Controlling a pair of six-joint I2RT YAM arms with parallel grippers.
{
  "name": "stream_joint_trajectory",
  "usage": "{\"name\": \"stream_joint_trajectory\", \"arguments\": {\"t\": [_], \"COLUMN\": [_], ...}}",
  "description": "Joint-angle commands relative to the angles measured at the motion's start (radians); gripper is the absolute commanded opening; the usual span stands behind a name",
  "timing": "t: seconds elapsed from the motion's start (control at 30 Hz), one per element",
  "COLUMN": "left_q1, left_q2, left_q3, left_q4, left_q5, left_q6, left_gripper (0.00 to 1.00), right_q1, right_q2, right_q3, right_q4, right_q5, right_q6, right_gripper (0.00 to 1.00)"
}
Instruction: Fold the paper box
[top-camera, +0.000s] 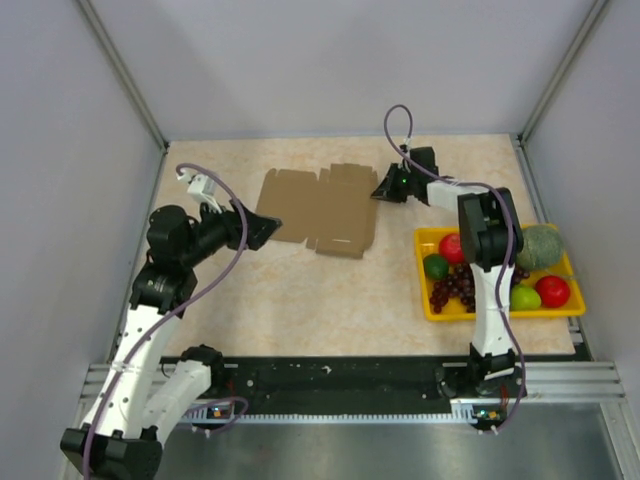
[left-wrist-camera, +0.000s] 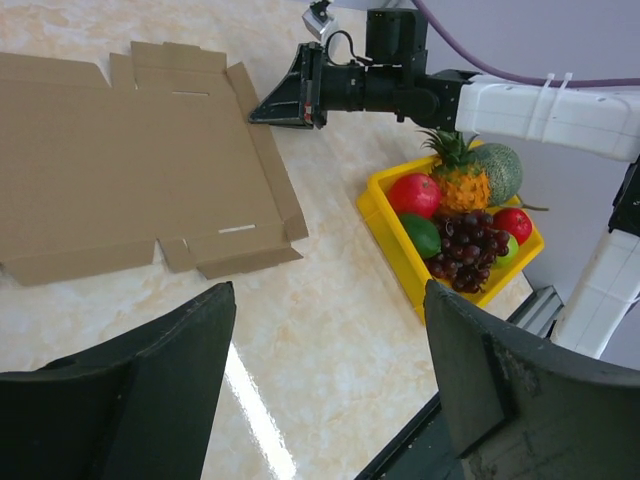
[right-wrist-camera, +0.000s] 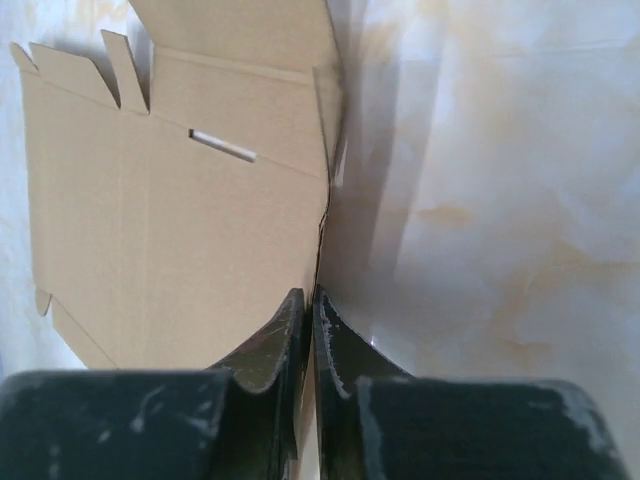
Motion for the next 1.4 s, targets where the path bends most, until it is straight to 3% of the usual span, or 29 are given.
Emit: {"name": "stream_joint_trajectory", "arguments": {"t": [0.0,0.2,0.43,0.57,0.73,0.83,0.9,1.07,1.17,1.27,1.3,1.37], "left_q1": [-0.055,-0.257,-0.259,-0.256,-0.255,-0.252,-0.252,-0.252,-0.252,-0.252,-0.252,-0.252], "left_q2": [0.024,0.203,0.425,0.505,0.604,0.611,0.614,0.645,0.667,0.679,0.68,0.674], "left_q3": [0.007,0.133,0.349,0.484,0.653,0.665,0.647,0.601,0.596,0.596,0.595,0.587], "left_q4": [0.048,-0.054,-0.021,-0.106,-0.254,-0.292,-0.307,-0.309,-0.305,-0.308,-0.309,-0.301], "left_q5": [0.021,-0.086,-0.034,-0.037,0.0,0.016,0.11,0.242,0.25,0.289,0.309,0.322], "left_q6": [0.028,0.202,0.216,0.291,0.439,0.556,0.649,0.696,0.697,0.696,0.697,0.699], "left_gripper": [0.77,0.72,0.82,0.89,0.86,0.84,0.83,0.82,0.79,0.61,0.49,0.35], "right_q1": [-0.006,-0.007,-0.007,-0.001,0.014,0.023,0.031,0.06,0.072,0.08,0.083,0.085], "right_q2": [-0.066,-0.237,-0.497,-0.628,-0.755,-0.823,-0.849,-0.898,-0.927,-0.944,-0.944,-0.939], "right_q3": [-0.056,-0.087,-0.236,-0.349,-0.44,-0.47,-0.481,-0.5,-0.509,-0.515,-0.517,-0.517], "right_q4": [0.174,0.08,-0.059,-0.051,-0.043,-0.052,-0.051,-0.049,-0.049,-0.048,-0.049,-0.048], "right_q5": [-0.089,-0.251,-0.457,-0.555,-0.651,-0.687,-0.707,-0.741,-0.758,-0.779,-0.776,-0.772], "right_q6": [-0.012,-0.186,-0.382,-0.389,-0.402,-0.408,-0.411,-0.414,-0.42,-0.423,-0.423,-0.422], "right_gripper": [0.0,0.0,0.0,0.0,0.0,0.0,0.0,0.0,0.0,0.0,0.0,0.0]}}
